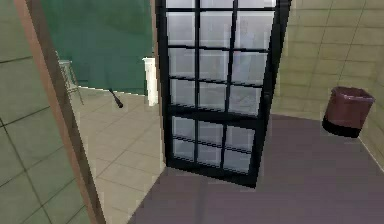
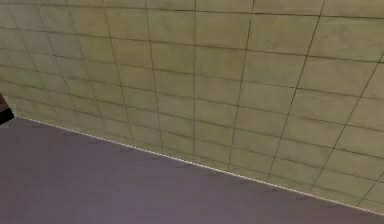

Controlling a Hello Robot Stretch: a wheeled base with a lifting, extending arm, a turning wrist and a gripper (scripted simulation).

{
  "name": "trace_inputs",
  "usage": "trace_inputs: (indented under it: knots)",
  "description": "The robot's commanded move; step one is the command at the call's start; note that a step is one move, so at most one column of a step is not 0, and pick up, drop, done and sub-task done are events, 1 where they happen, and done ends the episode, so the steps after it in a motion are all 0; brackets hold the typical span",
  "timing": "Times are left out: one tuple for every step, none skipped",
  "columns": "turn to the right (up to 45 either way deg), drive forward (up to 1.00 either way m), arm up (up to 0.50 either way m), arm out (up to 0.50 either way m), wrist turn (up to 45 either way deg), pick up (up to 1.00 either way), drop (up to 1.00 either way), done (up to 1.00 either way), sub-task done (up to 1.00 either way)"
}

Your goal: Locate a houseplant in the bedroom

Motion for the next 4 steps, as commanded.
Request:
trace_inputs:
  knots:
    - [3.0, 0.00, 0.00, 0.00, 0.0, 0.00, 0.00, 0.00, 0.00]
    - [0.0, 0.85, 0.00, 0.00, 0.0, 0.00, 0.00, 0.00, 0.00]
    - [-45.0, 0.00, 0.00, 0.00, 0.0, 0.00, 0.00, 0.00, 0.00]
    - [0.0, 0.30, 0.00, 0.00, 0.0, 0.00, 0.00, 0.00, 0.00]
